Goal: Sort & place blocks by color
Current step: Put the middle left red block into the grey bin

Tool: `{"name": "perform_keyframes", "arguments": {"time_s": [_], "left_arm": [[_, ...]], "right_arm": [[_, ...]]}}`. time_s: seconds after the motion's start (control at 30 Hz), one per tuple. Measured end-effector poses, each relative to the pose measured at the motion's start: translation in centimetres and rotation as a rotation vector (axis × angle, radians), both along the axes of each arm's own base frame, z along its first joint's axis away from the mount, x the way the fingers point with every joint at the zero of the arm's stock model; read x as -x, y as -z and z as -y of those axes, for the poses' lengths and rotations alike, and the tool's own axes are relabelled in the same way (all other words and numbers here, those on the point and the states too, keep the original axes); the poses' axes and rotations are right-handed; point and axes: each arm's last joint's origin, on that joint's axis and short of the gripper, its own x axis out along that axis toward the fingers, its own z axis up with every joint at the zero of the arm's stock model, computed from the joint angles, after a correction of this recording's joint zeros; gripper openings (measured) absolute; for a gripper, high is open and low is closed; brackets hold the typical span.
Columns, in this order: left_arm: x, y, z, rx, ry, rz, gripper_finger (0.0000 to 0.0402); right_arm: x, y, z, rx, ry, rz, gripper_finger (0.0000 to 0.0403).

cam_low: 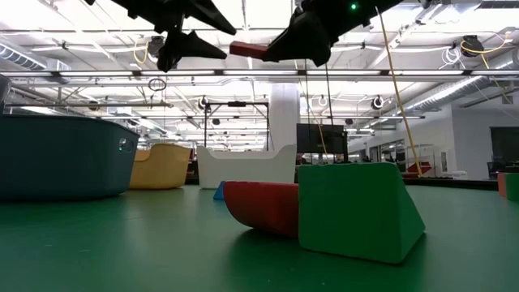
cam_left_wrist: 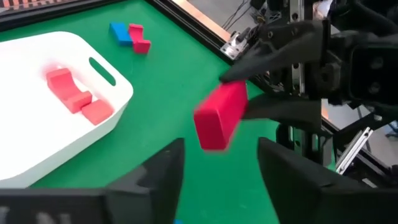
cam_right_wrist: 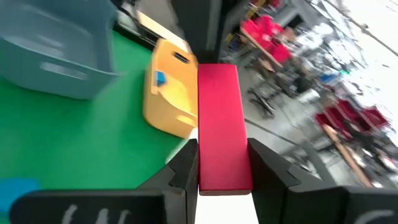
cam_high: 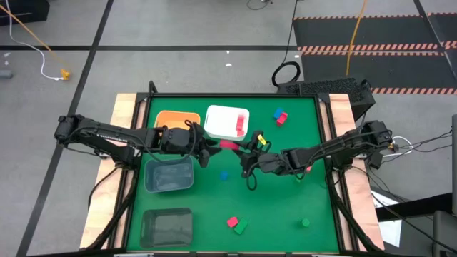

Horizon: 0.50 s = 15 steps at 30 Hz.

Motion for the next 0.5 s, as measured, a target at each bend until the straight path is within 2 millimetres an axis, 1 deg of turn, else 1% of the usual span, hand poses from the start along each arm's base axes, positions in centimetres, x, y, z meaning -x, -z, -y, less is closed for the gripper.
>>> {"name": "perform_keyframes", "arguments": {"time_s": [0.1, 0.2, 0.4, 0.5], "left_arm": [[-0.1, -0.1, 0.1, 0.02, 0.027, 0.013, 0.0248], [-0.2, -0.3, 0.3, 0.065, 0.08, 0.039, 0.0268], [-0.4, -0.8, 0.4, 0.088, 0.098, 0.095, 0.0273], [-0.5, -1.1, 0.3, 0.088, 0.097, 0.127, 0.0271]], "right_arm": [[-0.1, -0.1, -0.1, -0.013, -0.032, 0.009, 0.0086], [-0.2, -0.4, -0.1, -0.004, -0.038, 0.039, 0.0086], [-0.5, -1.3, -0.4, -0.015, -0.119, 0.117, 0.0086], [-0.5, -1.3, -0.4, -0.016, -0.121, 0.121, 0.0086]]}}
